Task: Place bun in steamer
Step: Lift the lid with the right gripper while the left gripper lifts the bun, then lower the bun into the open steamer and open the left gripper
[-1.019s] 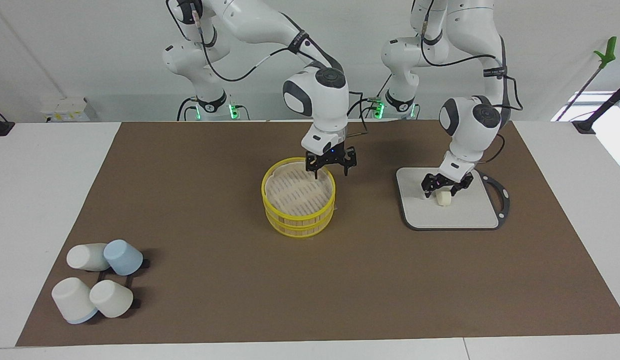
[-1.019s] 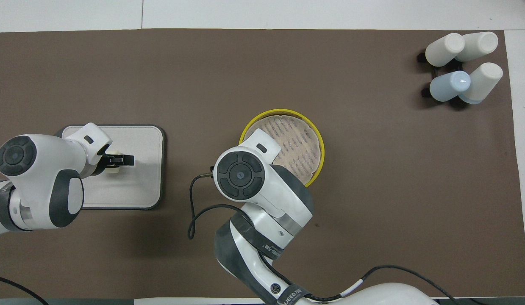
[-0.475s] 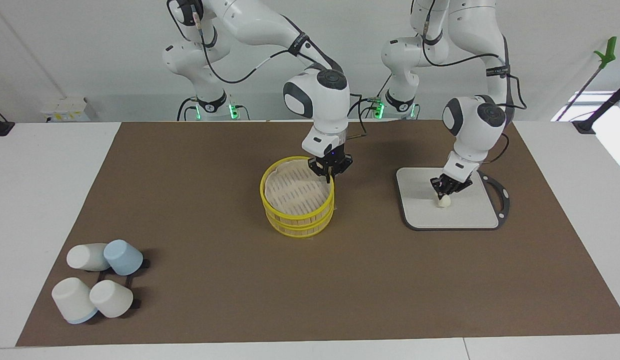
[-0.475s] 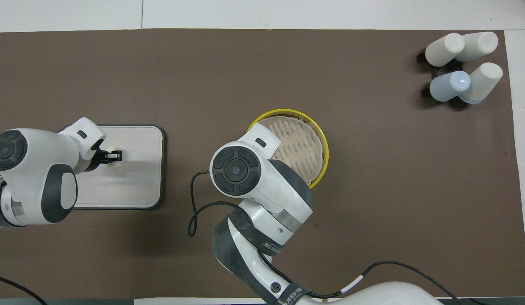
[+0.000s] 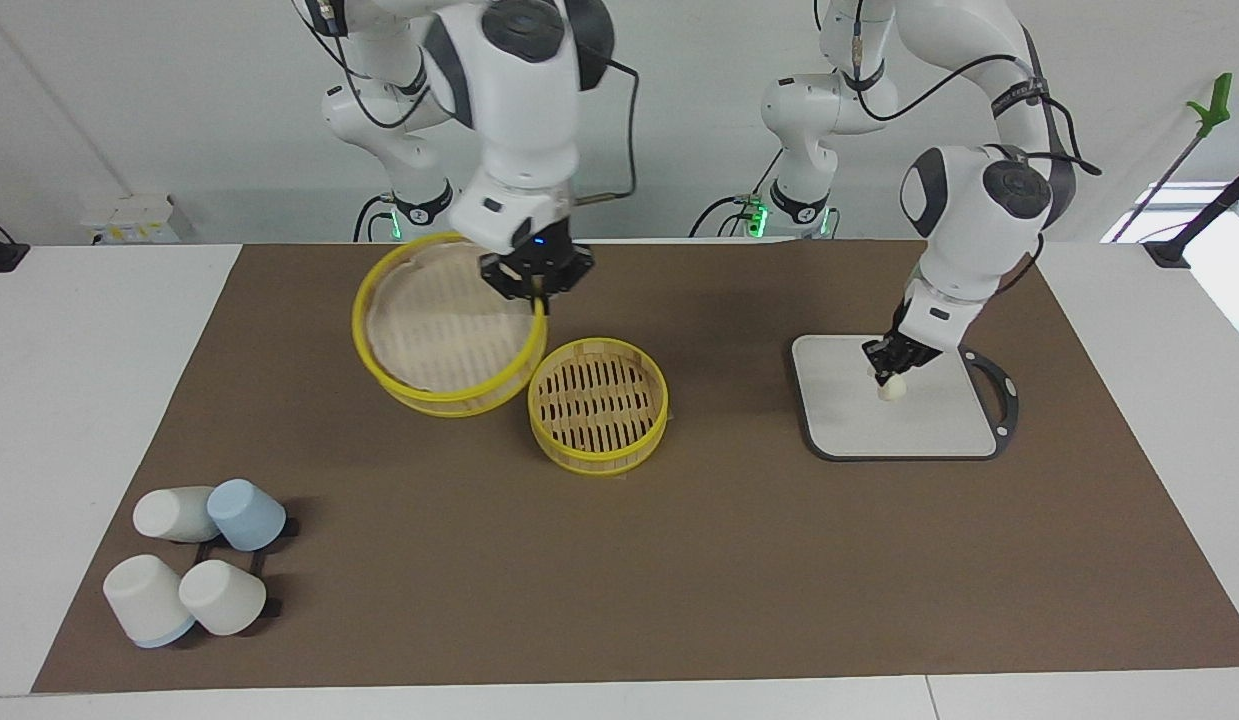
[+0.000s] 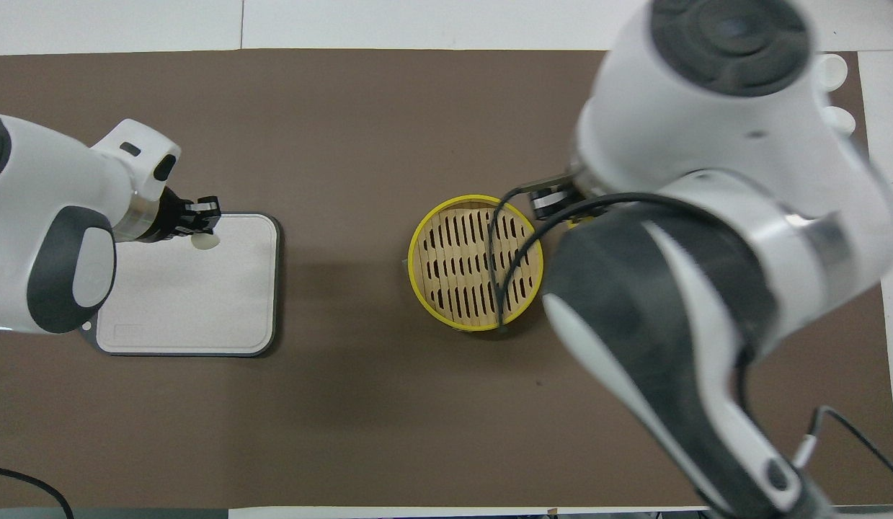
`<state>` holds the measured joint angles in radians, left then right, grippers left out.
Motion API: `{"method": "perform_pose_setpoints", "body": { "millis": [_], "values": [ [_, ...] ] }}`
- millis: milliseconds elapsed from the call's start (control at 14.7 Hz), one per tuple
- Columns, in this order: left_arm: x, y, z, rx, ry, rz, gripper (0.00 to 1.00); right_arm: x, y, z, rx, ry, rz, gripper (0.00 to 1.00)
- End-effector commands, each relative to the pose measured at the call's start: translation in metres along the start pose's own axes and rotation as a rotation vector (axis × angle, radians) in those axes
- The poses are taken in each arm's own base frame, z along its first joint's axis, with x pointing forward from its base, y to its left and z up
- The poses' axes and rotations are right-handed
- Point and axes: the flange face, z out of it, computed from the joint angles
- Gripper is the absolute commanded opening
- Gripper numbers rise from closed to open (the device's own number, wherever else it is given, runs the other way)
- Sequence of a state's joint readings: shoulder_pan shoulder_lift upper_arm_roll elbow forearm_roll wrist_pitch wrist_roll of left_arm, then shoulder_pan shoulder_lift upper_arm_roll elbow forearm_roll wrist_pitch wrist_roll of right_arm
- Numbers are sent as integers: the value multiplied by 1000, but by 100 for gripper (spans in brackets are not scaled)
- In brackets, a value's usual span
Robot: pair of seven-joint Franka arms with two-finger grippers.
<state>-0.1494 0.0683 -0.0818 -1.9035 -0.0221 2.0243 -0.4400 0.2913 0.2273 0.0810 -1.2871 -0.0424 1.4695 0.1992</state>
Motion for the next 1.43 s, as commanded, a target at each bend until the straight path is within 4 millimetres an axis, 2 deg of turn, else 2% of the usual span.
{"method": "perform_pose_setpoints", "body": {
  "millis": [0,68,136,204,272,340,407,475,611,815,883,1019,1154,1290,1358],
  "values": [
    [-30,114,-23,-13,-9,-118,8,-25,117,-28,76,-37,-19,0],
    [-52,153,-20,-19,-16,-126,8,-37,156,-31,80,-60,-40,0],
    [-71,194,-7,-17,-23,-152,8,-44,188,-28,88,-79,-80,0],
    [-89,228,6,-21,-22,-162,8,-51,214,-21,97,-92,-108,0],
    [-107,253,16,-37,-15,-154,9,-60,225,-12,101,-106,-132,0],
    [-125,272,34,-34,-20,-145,10,-64,227,-3,103,-116,-128,0],
    [-141,295,71,-13,-22,-142,12,-67,227,3,100,-109,-125,0],
    [-146,306,90,-24,6,-148,12,-68,225,7,98,-108,-123,0],
    [-150,306,117,-34,34,-154,14,-69,218,11,94,-103,-129,0],
    [-152,306,137,-46,43,-148,18,-69,217,11,93,-103,-124,0],
    [-152,306,139,-45,52,-141,24,-69,216,10,93,-102,-126,0],
    [-152,305,139,-39,49,-141,49,-69,214,10,93,-102,-129,0],
    [-151,304,137,-31,45,-143,96,-67,209,10,89,-95,-133,0],
    [-149,300,127,-21,42,-144,100,-61,190,7,78,-70,-143,0],
    [-147,293,106,-14,43,-143,100,-56,166,5,68,-54,-133,0]
  ]
}}
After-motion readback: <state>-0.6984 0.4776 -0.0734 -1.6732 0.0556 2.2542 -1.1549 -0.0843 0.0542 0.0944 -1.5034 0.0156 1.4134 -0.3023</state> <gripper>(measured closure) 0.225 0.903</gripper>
